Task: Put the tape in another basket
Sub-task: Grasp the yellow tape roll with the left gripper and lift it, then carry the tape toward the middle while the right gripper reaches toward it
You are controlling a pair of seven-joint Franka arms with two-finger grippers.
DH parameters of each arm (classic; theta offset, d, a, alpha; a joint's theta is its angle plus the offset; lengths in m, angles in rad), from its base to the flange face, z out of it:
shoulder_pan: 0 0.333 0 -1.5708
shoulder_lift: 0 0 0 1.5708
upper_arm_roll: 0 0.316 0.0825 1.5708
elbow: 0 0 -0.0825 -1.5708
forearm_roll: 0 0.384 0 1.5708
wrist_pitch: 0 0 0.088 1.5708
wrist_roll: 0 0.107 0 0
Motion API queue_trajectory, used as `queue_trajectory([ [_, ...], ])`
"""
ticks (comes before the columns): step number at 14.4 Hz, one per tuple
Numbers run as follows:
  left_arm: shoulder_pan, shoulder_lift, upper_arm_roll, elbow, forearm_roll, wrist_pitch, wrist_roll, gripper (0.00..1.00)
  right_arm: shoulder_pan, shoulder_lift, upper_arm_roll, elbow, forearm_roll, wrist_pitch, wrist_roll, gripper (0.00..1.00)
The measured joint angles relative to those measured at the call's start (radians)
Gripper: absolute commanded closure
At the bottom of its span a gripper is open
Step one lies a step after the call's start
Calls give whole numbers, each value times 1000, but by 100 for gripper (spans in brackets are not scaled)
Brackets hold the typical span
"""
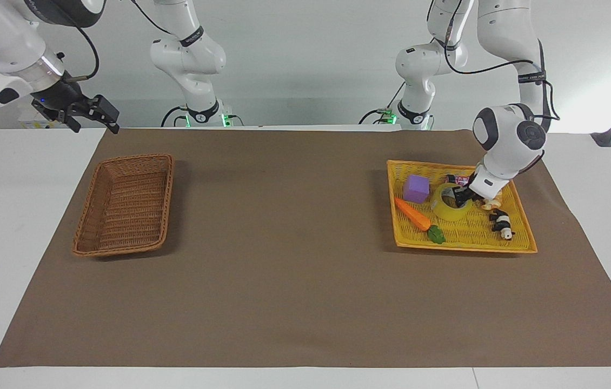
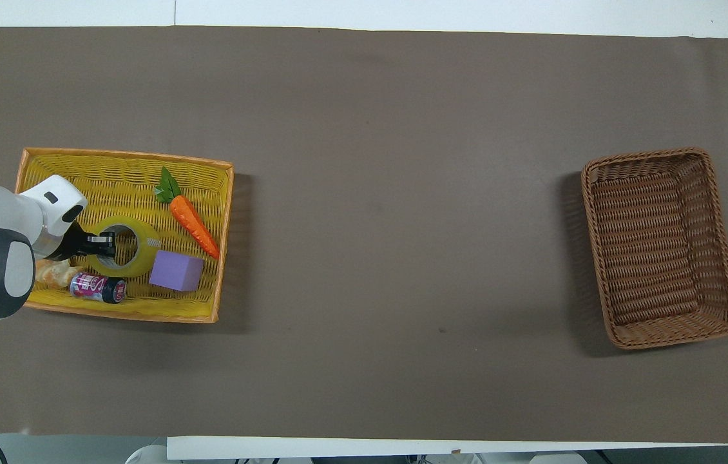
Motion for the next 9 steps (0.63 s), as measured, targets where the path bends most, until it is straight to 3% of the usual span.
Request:
queue_trajectory([
  [4,-1,11,-2,163,-37,-140,0,100,0,0,0,0,0,0,0,1],
  [9,-78,40,-5,363,-287,-255,-97,100,0,0,2,0,0,1,0,1],
])
